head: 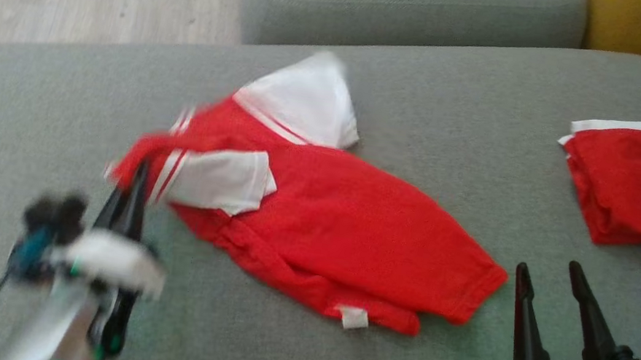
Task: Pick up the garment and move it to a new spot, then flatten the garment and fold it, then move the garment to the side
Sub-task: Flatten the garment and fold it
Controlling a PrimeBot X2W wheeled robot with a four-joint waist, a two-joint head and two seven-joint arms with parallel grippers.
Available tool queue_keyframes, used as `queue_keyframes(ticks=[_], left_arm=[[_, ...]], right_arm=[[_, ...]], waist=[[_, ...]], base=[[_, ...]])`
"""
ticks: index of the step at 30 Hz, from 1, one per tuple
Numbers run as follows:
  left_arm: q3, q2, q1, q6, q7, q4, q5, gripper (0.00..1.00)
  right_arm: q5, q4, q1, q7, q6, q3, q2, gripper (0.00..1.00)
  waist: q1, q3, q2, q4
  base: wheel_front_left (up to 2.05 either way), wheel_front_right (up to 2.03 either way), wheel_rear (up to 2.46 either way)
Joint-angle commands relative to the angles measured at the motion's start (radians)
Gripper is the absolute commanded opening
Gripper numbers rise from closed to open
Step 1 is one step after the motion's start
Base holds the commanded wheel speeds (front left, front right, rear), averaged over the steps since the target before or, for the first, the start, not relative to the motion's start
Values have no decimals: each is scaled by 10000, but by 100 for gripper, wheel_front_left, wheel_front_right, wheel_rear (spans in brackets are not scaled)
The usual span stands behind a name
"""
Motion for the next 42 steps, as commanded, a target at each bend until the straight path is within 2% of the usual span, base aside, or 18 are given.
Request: queue_keyframes(ticks=[1, 10, 14, 20, 22, 26, 29, 32, 34, 37, 42], left_arm=[[787, 376, 164, 166, -55, -580, -59, 0], [2657, 45, 3511, 326, -55, -2373, 379, 0], [2898, 105, 4373, 379, -55, -3167, 899, 0], [2882, 97, 4678, 527, -51, -3192, 1087, 0], [2822, 155, 4656, 596, -22, -3151, 1196, 100], [2674, 431, 4498, 706, 100, -3350, 1550, 100], [2572, 964, 4020, 785, 336, -3823, 2047, 100], [2259, 1648, 3068, 734, 1108, -4670, 2742, 100], [2038, 2057, 2115, 543, 1683, -5204, 3170, 100], [1511, 2433, 464, -33, 2741, -5464, 3611, 100], [461, 2645, -1982, -606, 4784, -4580, 3615, 100]], right_arm=[[-51, -379, -241, -38, 65, 111, -126, 100], [-93, -282, -145, -38, 65, 45, -118, 100], [-79, -280, -76, -38, 65, 0, -89, 100], [-81, -192, -110, -38, 65, 121, -86, 100], [-72, -184, -127, -38, 65, 132, -88, 100], [-60, -166, -152, -38, 65, 156, -116, 100], [-48, -191, -206, -38, 65, 114, -171, 100], [-42, -262, -305, -38, 65, 88, -272, 100], [-40, -316, -424, -38, 65, 109, -369, 100], [-21, -371, -720, -38, 65, 225, -549, 100], [46, -411, -1264, -38, 65, 396, -737, 100]], waist=[[0, 237, 0, 216], [0, 305, 0, 742], [0, 243, 0, 992], [0, 254, 0, 1154], [0, 268, 0, 1167], [0, 320, 0, 1128], [0, 502, 0, 1059], [0, 830, 0, 1004], [0, 1132, 0, 947], [0, 1671, 0, 780], [0, 2334, 0, 333]], base=[[0, 0, 0], [0, 0, 0], [0, 0, 0], [0, 0, 0], [0, 0, 0], [0, 0, 0], [0, 0, 0], [0, 0, 0], [0, 0, 0], [0, 0, 0], [0, 0, 0]])
